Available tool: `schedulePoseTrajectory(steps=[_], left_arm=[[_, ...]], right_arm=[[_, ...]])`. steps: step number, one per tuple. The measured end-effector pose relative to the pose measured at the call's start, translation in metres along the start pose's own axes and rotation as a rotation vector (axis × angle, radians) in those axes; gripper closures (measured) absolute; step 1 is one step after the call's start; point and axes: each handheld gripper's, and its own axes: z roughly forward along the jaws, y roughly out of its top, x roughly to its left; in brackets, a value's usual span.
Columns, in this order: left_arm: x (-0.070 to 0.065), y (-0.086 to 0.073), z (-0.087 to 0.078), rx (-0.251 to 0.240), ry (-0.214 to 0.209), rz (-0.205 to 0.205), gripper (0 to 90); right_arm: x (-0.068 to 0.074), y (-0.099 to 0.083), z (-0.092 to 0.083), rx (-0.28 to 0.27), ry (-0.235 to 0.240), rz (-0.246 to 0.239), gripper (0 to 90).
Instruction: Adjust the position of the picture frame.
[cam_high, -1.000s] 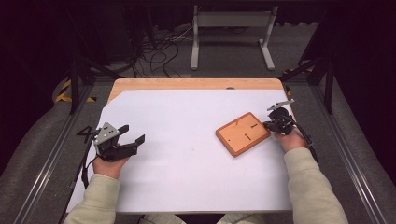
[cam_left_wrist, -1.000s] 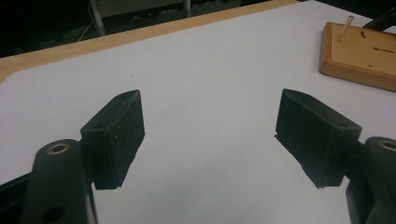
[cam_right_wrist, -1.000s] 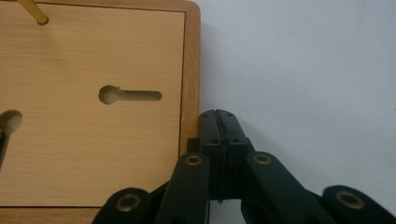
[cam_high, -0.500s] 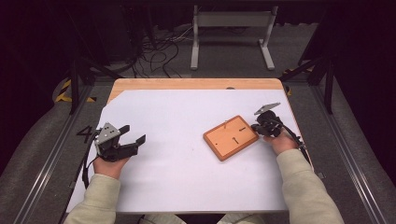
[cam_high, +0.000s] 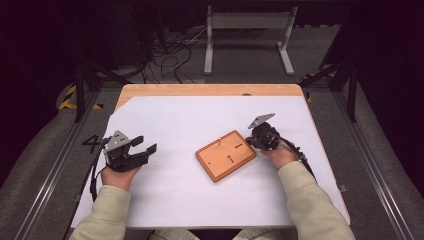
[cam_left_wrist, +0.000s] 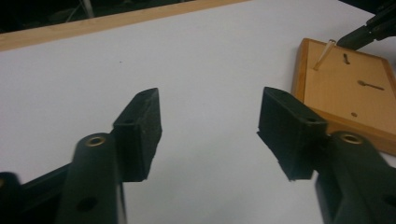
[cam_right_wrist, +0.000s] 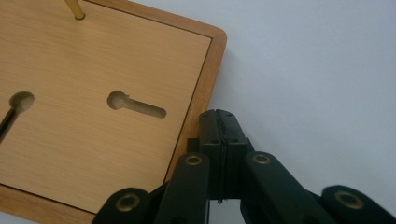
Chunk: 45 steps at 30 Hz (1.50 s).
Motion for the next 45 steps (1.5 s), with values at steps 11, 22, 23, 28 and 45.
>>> schedulePoseTrajectory(steps=[11, 22, 23, 28, 45], left_arm=[[-0.016, 0.01, 0.029, 0.103, -0.108, 0.04, 80.4], [-0.037, 0.015, 0.076, 0.257, -0.191, 0.062, 89.7], [-0.037, 0.015, 0.076, 0.257, -0.191, 0.062, 89.7], [-0.04, 0.019, 0.091, 0.307, -0.209, 0.064, 89.6], [-0.045, 0.015, 0.116, 0.446, -0.308, 0.065, 89.9]], right_arm=[[0.002, 0.004, -0.026, -0.069, -0.064, 0.065, 90.0], [0.006, -0.051, -0.084, -0.175, -0.063, 0.153, 90.0], [0.006, -0.051, -0.084, -0.175, -0.063, 0.153, 90.0], [0.013, -0.071, -0.105, -0.231, -0.057, 0.195, 90.0], [0.021, -0.09, -0.128, -0.246, -0.058, 0.216, 90.0]])
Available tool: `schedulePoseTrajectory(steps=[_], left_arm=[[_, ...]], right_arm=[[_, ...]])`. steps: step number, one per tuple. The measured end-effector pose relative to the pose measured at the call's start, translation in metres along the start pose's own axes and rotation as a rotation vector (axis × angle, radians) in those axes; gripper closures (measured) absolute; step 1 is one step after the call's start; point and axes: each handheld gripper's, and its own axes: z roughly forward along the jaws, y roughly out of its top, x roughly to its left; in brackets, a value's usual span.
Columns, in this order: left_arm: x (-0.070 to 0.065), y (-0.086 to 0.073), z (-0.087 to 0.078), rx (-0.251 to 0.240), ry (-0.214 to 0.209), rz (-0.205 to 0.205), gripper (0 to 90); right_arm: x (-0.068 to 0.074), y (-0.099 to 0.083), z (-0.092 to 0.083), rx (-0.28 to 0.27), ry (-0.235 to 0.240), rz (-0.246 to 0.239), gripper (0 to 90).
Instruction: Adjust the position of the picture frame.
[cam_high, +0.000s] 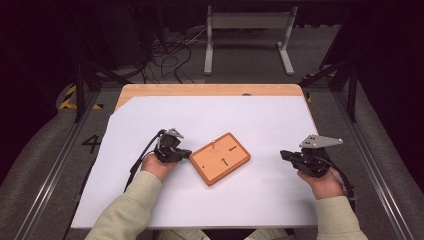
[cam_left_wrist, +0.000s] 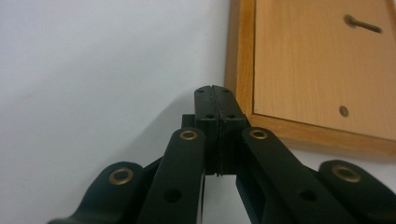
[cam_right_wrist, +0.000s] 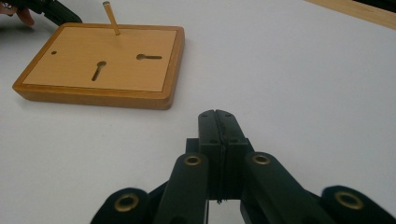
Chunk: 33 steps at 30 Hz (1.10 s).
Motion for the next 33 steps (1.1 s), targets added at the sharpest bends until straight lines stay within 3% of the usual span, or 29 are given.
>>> schedulePoseTrajectory(steps=[5, 13, 17, 19, 20, 23, 27, 30, 33], left_arm=[[-0.02, -0.002, 0.0, 0.084, -0.081, 0.08, 89.9], [-0.051, -0.005, 0.005, 0.176, -0.199, 0.169, 89.9], [-0.067, -0.006, 0.012, 0.182, -0.244, 0.215, 89.8], [-0.086, -0.004, 0.021, 0.185, -0.283, 0.275, 89.8], [-0.086, -0.004, 0.021, 0.185, -0.283, 0.275, 89.8], [-0.105, -0.003, 0.028, 0.18, -0.29, 0.328, 89.7], [-0.102, -0.005, 0.023, 0.161, -0.276, 0.319, 87.5], [-0.095, -0.007, 0.015, 0.122, -0.254, 0.283, 82.7], [-0.085, -0.01, 0.0, 0.044, -0.208, 0.233, 79.0]], right_arm=[[0.002, 0.001, -0.001, -0.001, 0.003, -0.005, 90.0], [0.002, 0.001, -0.001, 0.027, -0.017, 0.001, 90.0], [0.004, 0.002, 0.0, 0.036, -0.026, -0.01, 90.0], [0.004, 0.004, -0.001, 0.035, -0.033, -0.016, 90.0], [0.004, 0.004, -0.001, 0.035, -0.033, -0.016, 90.0], [0.006, 0.006, 0.003, 0.044, -0.041, -0.02, 90.0], [0.008, 0.007, 0.014, 0.071, -0.044, -0.021, 90.0], [0.009, 0.008, 0.022, 0.084, -0.051, -0.016, 90.0], [0.01, 0.008, 0.043, 0.129, -0.062, 0.009, 90.0]])
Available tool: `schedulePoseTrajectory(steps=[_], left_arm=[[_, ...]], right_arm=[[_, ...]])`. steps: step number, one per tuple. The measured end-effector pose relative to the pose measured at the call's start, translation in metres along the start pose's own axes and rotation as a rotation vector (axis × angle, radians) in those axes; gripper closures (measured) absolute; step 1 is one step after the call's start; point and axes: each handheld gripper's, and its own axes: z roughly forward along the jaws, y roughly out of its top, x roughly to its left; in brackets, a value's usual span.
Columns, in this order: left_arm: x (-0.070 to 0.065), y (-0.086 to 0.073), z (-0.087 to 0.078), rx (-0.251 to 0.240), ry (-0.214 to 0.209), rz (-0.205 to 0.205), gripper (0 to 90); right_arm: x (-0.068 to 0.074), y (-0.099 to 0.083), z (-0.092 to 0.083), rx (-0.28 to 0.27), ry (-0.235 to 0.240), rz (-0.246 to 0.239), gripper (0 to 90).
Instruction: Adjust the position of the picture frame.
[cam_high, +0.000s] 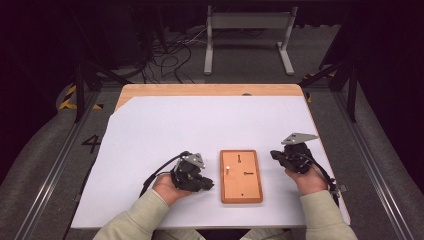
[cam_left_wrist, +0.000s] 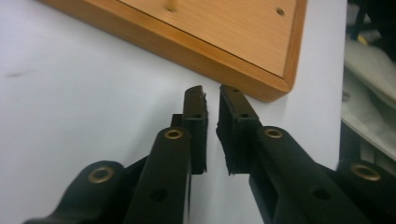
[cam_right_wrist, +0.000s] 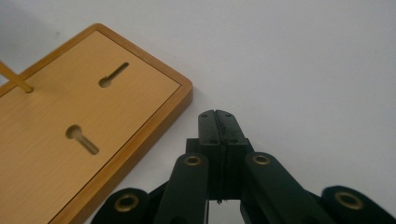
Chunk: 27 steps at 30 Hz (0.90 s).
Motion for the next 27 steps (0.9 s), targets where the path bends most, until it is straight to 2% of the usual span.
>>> schedulePoseTrajectory(steps=[2, 4, 7, 10, 14, 20, 25, 26, 27], left_arm=[[0.003, -0.005, -0.012, -0.049, 0.046, -0.025, 77.1], [0.005, -0.01, -0.02, -0.081, 0.072, -0.044, 75.5], [0.008, -0.017, -0.031, -0.112, 0.106, -0.069, 73.6], [0.012, -0.025, -0.038, -0.13, 0.132, -0.096, 72.1], [0.015, -0.031, -0.046, -0.153, 0.155, -0.126, 70.9], [0.015, -0.034, -0.05, -0.165, 0.165, -0.132, 69.9], [0.016, -0.034, -0.05, -0.163, 0.168, -0.137, 69.7], [0.016, -0.034, -0.05, -0.165, 0.168, -0.139, 69.8], [0.017, -0.034, -0.05, -0.163, 0.169, -0.136, 69.8]], right_arm=[[0.001, 0.001, 0.012, 0.029, -0.006, 0.002, 90.0], [0.004, 0.003, 0.028, 0.073, -0.007, -0.001, 90.0], [0.008, 0.007, 0.043, 0.11, -0.027, -0.02, 90.0], [0.01, 0.012, 0.056, 0.145, -0.03, -0.019, 90.0], [0.014, 0.018, 0.061, 0.157, -0.042, -0.013, 90.0], [0.017, 0.024, 0.068, 0.138, -0.017, -0.012, 90.0], [0.033, 0.043, 0.088, 0.118, 0.018, -0.047, 90.0], [0.043, 0.052, 0.097, 0.121, 0.035, -0.075, 90.0], [0.043, 0.052, 0.097, 0.121, 0.035, -0.075, 90.0]])
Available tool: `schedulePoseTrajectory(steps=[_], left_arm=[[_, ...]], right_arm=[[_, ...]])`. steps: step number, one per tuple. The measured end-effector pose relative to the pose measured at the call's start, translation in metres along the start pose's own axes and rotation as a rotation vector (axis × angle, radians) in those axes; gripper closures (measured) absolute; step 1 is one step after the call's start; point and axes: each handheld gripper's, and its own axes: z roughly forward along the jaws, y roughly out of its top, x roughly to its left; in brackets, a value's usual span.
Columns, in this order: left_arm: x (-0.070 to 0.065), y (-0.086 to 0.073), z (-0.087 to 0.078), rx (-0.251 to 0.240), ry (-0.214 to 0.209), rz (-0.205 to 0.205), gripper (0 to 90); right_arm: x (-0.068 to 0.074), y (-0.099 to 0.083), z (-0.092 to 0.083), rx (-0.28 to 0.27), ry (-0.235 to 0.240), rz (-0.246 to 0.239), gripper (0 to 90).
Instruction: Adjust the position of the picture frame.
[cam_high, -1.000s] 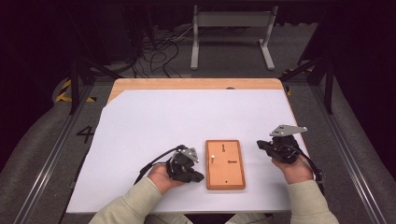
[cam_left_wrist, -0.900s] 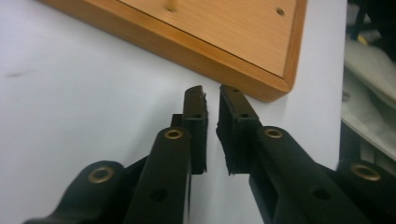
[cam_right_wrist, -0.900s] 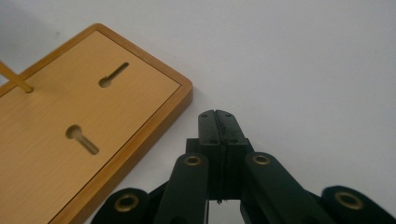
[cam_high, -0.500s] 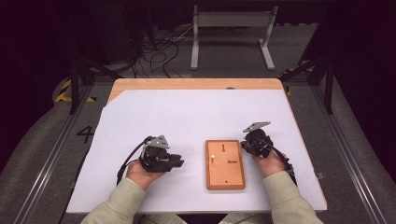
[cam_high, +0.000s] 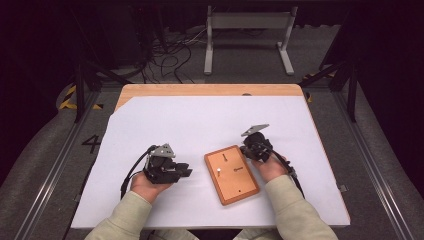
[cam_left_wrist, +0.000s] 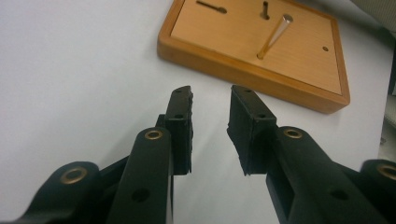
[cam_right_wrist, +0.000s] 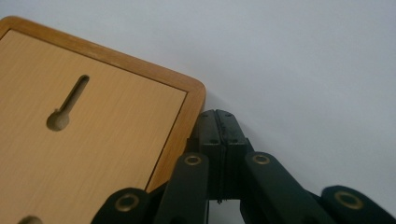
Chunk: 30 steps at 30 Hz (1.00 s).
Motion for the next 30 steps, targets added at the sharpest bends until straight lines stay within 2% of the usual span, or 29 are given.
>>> schedulePoseTrajectory(steps=[5, 7, 9, 10, 11, 12, 13, 14, 15, 16, 17, 19, 22, 26, 30], left_arm=[[0.006, -0.001, -0.003, -0.012, 0.009, -0.026, 69.9], [0.007, -0.001, -0.005, -0.019, 0.018, -0.032, 69.8], [0.008, -0.002, -0.006, -0.029, 0.023, -0.037, 69.8], [0.01, -0.002, -0.008, -0.031, 0.027, -0.035, 69.8], [0.01, -0.002, -0.008, -0.031, 0.027, -0.035, 69.8], [0.012, -0.002, -0.009, -0.039, 0.031, -0.048, 69.4], [0.012, -0.002, -0.009, -0.039, 0.031, -0.048, 69.0], [0.015, -0.001, -0.009, -0.049, 0.041, -0.054, 67.9], [0.015, -0.001, -0.009, -0.054, 0.04, -0.062, 66.0], [0.015, -0.001, -0.009, -0.054, 0.04, -0.062, 63.3], [0.015, 0.0, -0.009, -0.056, 0.047, -0.054, 63.3], [0.013, 0.002, -0.009, -0.057, 0.054, -0.041, 53.6], [0.013, 0.004, -0.01, -0.062, 0.079, -0.023, 46.1], [0.016, 0.004, -0.012, -0.074, 0.105, -0.023, 42.4], [0.019, 0.003, -0.012, -0.072, 0.091, -0.045, 41.8]], right_arm=[[0.024, 0.029, 0.017, 0.011, 0.036, -0.116, 90.0], [0.027, 0.033, 0.021, 0.02, 0.015, -0.158, 90.0], [0.029, 0.035, 0.02, 0.013, 0.008, -0.161, 90.0], [0.031, 0.034, 0.009, -0.009, 0.009, -0.151, 90.0], [0.031, 0.034, 0.009, -0.009, 0.009, -0.151, 90.0], [0.032, 0.027, -0.005, -0.043, 0.038, -0.134, 90.0], [0.032, 0.027, -0.005, -0.043, 0.038, -0.134, 90.0], [0.034, 0.018, -0.02, -0.079, 0.075, -0.118, 90.0], [0.035, 0.015, -0.025, -0.09, 0.091, -0.114, 90.0], [0.035, 0.015, -0.025, -0.09, 0.091, -0.114, 90.0], [0.037, 0.01, -0.033, -0.103, 0.112, -0.117, 90.0], [0.042, -0.001, -0.048, -0.124, 0.153, -0.119, 90.0], [0.047, -0.015, -0.063, -0.15, 0.211, -0.119, 90.0], [0.057, -0.023, -0.078, -0.154, 0.231, -0.142, 90.0], [0.072, -0.027, -0.088, -0.161, 0.265, -0.184, 90.0]])
